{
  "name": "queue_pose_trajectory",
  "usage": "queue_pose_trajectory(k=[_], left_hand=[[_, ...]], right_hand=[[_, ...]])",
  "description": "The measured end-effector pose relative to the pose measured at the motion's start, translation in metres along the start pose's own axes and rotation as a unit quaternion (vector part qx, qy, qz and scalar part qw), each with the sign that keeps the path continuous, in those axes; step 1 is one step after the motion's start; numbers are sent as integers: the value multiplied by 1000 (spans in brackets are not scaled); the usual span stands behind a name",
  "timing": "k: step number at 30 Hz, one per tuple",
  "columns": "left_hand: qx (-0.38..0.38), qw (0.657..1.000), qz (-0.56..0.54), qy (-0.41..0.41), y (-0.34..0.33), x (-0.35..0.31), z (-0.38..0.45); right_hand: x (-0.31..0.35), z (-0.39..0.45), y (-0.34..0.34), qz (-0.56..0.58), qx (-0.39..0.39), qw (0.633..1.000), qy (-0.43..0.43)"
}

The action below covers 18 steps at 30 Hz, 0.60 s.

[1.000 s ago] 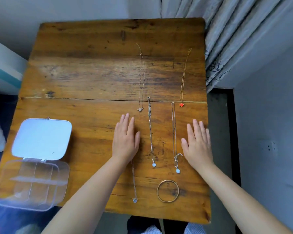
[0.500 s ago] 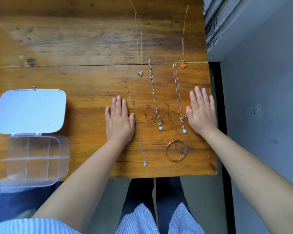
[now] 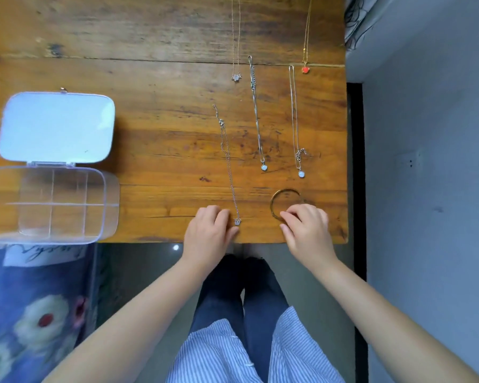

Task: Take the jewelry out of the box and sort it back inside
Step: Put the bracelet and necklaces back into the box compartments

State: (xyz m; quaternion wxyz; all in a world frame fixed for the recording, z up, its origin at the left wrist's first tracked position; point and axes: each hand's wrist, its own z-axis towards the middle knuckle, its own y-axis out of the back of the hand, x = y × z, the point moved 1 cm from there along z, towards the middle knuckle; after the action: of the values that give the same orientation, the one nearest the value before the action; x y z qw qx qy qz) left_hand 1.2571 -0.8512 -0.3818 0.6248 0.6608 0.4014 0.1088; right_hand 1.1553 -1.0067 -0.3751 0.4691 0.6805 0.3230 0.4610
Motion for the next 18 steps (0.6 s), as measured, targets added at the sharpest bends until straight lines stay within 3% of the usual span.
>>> queue_pose_trajectory(k=[2,6,9,11,13,15,18], left_hand=[[-31,999,13,-1,-3,-6,3],[-48,998,48,11,-7,-16,9],[-1,995,89,48,-9,-24,16],[23,985,122,116,-6,-27,19],[71,971,29,227,-6,-24,25],[57,942,-134,301,1,-17,25],[-29,875,-387,289,33,4,18]], right_hand=[[0,5,-1,-7,-22,1000,3],[4,10,1,-57,18,998,28],[0,11,5,-68,39,996,43],[-1,15,6,-36,64,997,33],[3,20,7,24,95,995,-2],[9,25,8,103,100,989,-21],[28,33,19,213,80,972,-54]])
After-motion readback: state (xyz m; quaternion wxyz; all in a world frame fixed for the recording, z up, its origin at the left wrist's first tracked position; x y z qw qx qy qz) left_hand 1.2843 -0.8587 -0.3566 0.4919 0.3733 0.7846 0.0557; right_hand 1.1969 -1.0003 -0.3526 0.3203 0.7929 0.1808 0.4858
